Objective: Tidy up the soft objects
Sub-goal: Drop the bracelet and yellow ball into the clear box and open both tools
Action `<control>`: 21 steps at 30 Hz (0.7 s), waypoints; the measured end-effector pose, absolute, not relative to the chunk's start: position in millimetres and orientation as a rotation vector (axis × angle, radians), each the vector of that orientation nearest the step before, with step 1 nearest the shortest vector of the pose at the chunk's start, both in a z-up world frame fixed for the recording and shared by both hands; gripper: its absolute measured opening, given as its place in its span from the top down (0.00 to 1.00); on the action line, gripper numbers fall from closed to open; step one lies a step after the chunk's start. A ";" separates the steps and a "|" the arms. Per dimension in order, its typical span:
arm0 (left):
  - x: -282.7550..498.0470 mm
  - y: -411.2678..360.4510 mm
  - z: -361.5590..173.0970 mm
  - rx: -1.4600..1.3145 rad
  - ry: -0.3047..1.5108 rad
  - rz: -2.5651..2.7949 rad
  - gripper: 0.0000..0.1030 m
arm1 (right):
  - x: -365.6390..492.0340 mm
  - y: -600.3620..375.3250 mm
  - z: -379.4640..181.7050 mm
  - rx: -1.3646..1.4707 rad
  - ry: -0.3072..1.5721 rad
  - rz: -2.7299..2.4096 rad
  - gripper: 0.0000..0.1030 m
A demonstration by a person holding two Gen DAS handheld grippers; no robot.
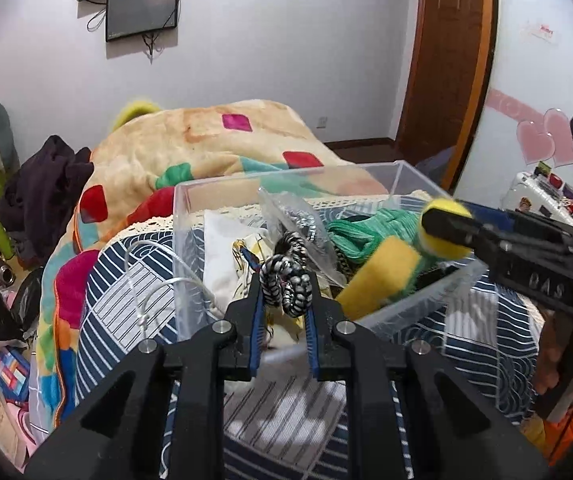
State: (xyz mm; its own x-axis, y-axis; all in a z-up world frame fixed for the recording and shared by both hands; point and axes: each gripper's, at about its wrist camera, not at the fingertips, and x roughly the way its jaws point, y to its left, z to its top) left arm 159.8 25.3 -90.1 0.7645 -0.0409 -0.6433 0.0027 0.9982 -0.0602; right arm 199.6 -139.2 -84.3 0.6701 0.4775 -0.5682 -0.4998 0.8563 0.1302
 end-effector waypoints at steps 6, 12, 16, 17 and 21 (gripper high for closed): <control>158.9 24.5 -94.2 -0.068 0.686 -0.029 0.55 | 197.3 -131.6 -101.1 -0.114 0.662 0.552 0.55; 145.2 20.3 -89.1 -0.048 0.661 -0.029 0.50 | 191.0 -140.2 -95.0 -0.121 0.658 0.541 0.38; 134.2 22.9 -80.1 -0.066 0.637 -0.036 0.47 | 185.9 -147.6 -86.2 -0.110 0.644 0.538 0.38; 131.8 23.4 -77.2 -0.067 0.629 -0.036 0.46 | 185.4 -149.4 -83.6 -0.106 0.639 0.540 0.38; 117.4 24.8 -55.9 -0.069 0.564 -0.018 0.45 | 178.5 -158.7 -66.7 -0.085 0.596 0.549 0.38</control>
